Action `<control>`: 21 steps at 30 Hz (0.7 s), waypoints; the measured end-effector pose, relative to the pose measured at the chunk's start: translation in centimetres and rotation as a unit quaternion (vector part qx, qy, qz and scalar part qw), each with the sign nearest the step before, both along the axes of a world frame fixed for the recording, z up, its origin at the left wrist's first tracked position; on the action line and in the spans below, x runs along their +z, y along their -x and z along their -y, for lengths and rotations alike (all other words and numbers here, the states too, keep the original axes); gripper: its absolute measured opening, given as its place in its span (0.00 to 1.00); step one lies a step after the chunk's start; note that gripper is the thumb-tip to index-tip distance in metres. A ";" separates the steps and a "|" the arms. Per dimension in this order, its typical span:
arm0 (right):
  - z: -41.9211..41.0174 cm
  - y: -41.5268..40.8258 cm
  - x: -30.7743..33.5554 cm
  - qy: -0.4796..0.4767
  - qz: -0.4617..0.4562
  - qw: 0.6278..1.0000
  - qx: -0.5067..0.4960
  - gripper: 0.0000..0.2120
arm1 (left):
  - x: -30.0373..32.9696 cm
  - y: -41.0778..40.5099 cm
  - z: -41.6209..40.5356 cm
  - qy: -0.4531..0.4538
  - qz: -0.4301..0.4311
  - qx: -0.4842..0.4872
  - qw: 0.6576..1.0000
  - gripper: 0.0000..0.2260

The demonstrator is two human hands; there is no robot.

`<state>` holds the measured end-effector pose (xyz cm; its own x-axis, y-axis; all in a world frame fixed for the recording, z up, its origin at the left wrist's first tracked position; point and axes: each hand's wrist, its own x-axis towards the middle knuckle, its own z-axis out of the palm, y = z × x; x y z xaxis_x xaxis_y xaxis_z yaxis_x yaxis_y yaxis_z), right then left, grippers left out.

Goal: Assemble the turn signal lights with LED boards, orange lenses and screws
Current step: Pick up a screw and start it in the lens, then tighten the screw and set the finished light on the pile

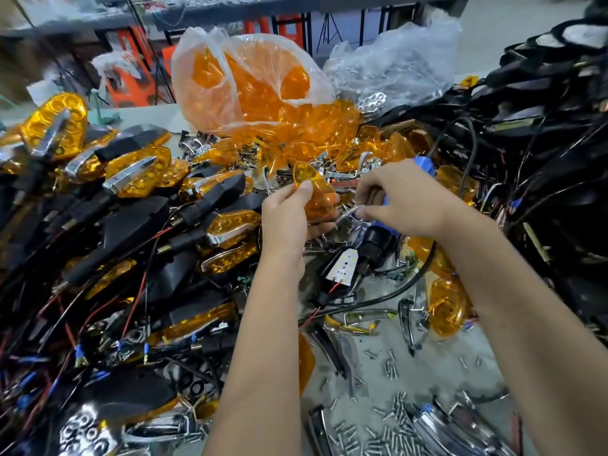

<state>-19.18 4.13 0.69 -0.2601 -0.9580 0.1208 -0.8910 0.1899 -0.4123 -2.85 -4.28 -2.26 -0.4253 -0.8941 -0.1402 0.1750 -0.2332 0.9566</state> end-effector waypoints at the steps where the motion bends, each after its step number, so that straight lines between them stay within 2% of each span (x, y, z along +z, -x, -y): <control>1: -0.6 0.6 0.4 0.016 0.019 1.000 -0.005 0.06 | -0.1 0.0 0.1 -0.005 0.000 0.005 1.000 0.10; 3: -1.7 1.8 1.0 0.050 0.062 0.996 -0.030 0.08 | -0.2 0.2 0.1 -0.023 -0.011 0.015 1.000 0.08; 5: -2.5 2.6 1.2 0.081 0.151 0.984 -0.038 0.08 | -0.2 0.3 0.0 -0.045 -0.031 0.011 0.998 0.07; 7: -2.9 2.5 1.1 0.121 0.260 0.958 -0.022 0.08 | -0.3 0.5 -0.2 -0.060 -0.050 -0.004 0.997 0.06; 9: -2.7 1.8 0.6 0.168 0.329 0.929 -0.020 0.09 | -0.3 0.7 -0.5 -0.059 -0.058 -0.018 0.996 0.07; 15: -0.8 -1.5 -1.2 0.249 0.380 0.888 -0.067 0.06 | -0.2 0.7 -1.0 -0.010 -0.047 -0.017 0.999 0.06; 21: -0.4 -2.4 -2.3 0.284 0.377 0.875 -0.113 0.06 | -0.2 0.6 -1.0 0.048 -0.010 -0.003 0.999 0.09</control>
<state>-16.82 4.49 -1.64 -0.6453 -0.7134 0.2732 -0.2923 -0.0999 -0.9511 -3.42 -3.29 -2.45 -0.4319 -0.9007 -0.0463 0.1930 -0.1424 0.9708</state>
